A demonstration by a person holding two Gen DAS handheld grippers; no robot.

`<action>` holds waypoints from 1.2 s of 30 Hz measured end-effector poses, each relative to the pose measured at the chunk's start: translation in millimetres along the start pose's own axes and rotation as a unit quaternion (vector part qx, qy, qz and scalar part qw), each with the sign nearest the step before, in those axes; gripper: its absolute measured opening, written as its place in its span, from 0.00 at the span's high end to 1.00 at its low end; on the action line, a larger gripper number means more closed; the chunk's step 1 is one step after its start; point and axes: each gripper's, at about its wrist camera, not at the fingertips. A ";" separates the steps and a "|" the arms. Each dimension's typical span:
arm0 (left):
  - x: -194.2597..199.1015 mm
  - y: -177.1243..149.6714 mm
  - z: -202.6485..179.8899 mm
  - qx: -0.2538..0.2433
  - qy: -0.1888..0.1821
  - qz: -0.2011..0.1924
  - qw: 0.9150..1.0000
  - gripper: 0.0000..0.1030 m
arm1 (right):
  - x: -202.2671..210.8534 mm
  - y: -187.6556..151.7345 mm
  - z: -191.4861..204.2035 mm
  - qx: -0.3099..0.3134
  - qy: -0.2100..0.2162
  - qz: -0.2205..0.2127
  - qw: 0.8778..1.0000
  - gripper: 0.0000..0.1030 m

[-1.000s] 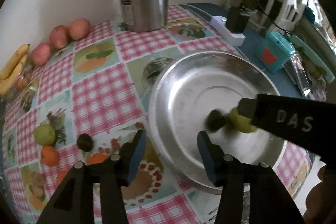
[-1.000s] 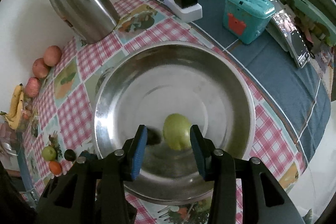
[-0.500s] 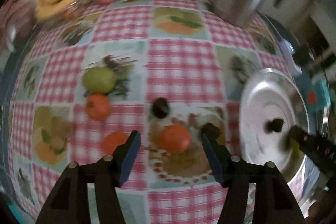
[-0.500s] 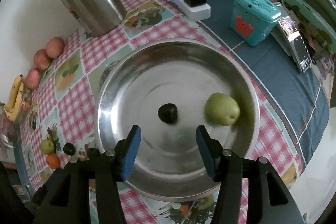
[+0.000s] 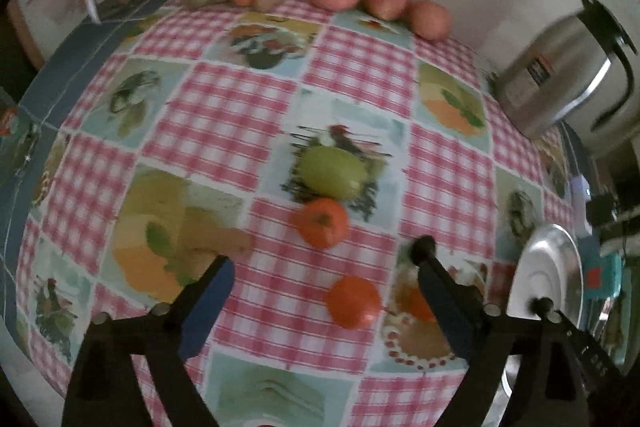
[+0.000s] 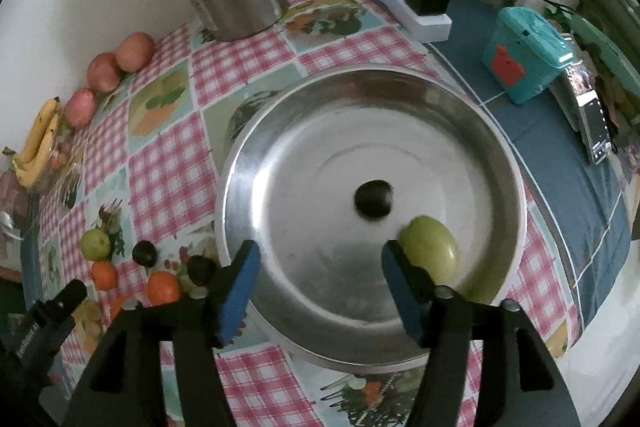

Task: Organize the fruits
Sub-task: 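Move the right tool back and grasp another black plum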

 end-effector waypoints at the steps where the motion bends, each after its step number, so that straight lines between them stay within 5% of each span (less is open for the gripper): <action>1: 0.5 1.3 2.7 0.004 0.001 -0.002 1.000 0.07 | -0.1 -0.1 1.5 0.003 0.001 0.000 1.000 0.35; 12: 3.0 5.5 14.2 0.019 0.013 -0.018 1.000 0.00 | -4.8 -0.5 12.0 0.031 0.004 0.005 0.999 0.30; 15: 4.5 5.4 14.7 0.019 0.015 -0.023 0.999 0.00 | -6.0 0.2 13.0 0.038 0.004 0.005 0.999 0.17; 22: 3.8 6.2 17.7 0.023 0.014 -0.021 0.999 0.00 | -3.9 1.6 18.2 0.056 0.012 -0.010 0.998 0.11; 36: 15.2 11.6 24.6 0.027 0.000 -0.049 0.998 0.00 | -2.1 1.7 48.2 0.095 0.058 -0.020 0.994 0.11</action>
Point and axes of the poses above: each gripper's, at about its wrist camera, not at the fingertips, and x roughly against the way its jaws point, z to its left, y to its top, and after that the axes turned 10 degrees about x, right-handed
